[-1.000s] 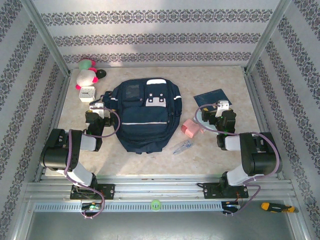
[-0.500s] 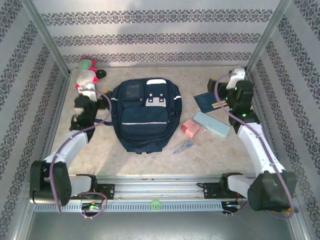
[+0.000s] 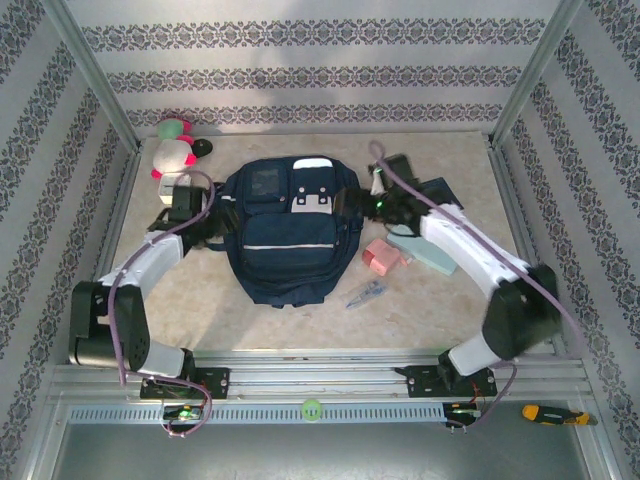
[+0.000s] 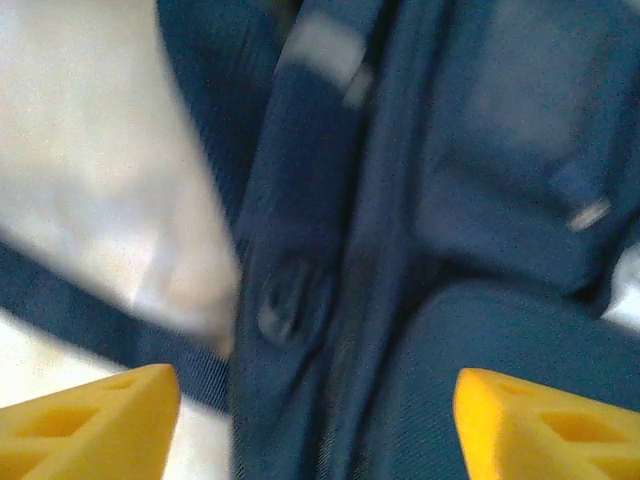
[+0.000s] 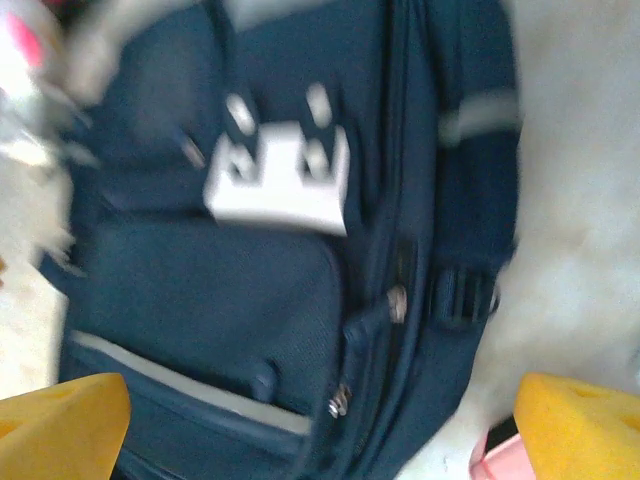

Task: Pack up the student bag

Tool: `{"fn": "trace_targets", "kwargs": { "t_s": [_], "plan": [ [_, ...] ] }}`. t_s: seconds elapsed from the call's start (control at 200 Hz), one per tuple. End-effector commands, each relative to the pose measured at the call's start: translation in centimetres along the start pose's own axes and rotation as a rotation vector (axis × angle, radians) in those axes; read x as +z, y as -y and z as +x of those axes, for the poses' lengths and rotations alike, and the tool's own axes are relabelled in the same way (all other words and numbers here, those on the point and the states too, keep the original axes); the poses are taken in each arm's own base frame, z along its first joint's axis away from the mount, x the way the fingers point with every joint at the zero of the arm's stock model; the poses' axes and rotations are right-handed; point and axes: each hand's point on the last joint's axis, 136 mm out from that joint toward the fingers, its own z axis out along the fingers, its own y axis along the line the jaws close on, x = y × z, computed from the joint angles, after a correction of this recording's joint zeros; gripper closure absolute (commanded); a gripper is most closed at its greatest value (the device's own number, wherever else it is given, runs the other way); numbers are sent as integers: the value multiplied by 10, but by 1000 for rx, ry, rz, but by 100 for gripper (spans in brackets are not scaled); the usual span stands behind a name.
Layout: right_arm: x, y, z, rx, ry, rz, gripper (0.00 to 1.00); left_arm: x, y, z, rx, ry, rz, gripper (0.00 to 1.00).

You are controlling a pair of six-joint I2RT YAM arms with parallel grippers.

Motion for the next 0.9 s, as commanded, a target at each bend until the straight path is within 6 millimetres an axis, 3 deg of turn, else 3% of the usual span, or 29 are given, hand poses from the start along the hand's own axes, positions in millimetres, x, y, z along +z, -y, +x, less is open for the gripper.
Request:
{"fn": "trace_targets", "kwargs": {
  "t_s": [0.0, 0.12, 0.175, 0.24, 0.295, 0.38, 0.535, 0.645, 0.72, 0.814, 0.894],
  "plan": [
    [33, 3, 32, 82, -124, 11, 2, 11, 3, 32, -125, -97, 70, 33],
    [71, 5, 43, 101, -189, 22, 24, 30, 0, 44, -164, -118, 108, 43],
    [84, 10, 50, 96, -201, 56, 36, 39, 0, 51, -176, -152, 120, 57],
    [95, 13, 58, 85, -217, 81, 41, 44, -1, 58, -182, -193, 121, 84],
    [103, 10, 65, 100, -228, 54, 48, 43, -2, 62, -187, -204, 124, 94],
    [109, 3, 75, 123, -234, 11, 55, 35, -11, 70, -189, -204, 86, 100],
    [107, -15, 94, 112, -226, -25, 55, 6, -35, 90, -172, -206, -10, 100],
    [106, -24, 95, 110, -199, -44, 55, -13, -52, 96, -156, -166, -74, 100],
    [103, -23, 88, 109, -176, -39, 54, -19, -56, 91, -142, -126, -90, 89],
    [86, -25, 74, 93, -143, -31, 47, -30, -44, 74, -74, -105, -79, 50],
    [61, -24, 61, 70, -107, -13, 43, -50, -26, 50, 30, -57, -63, 33]
  ]
}}
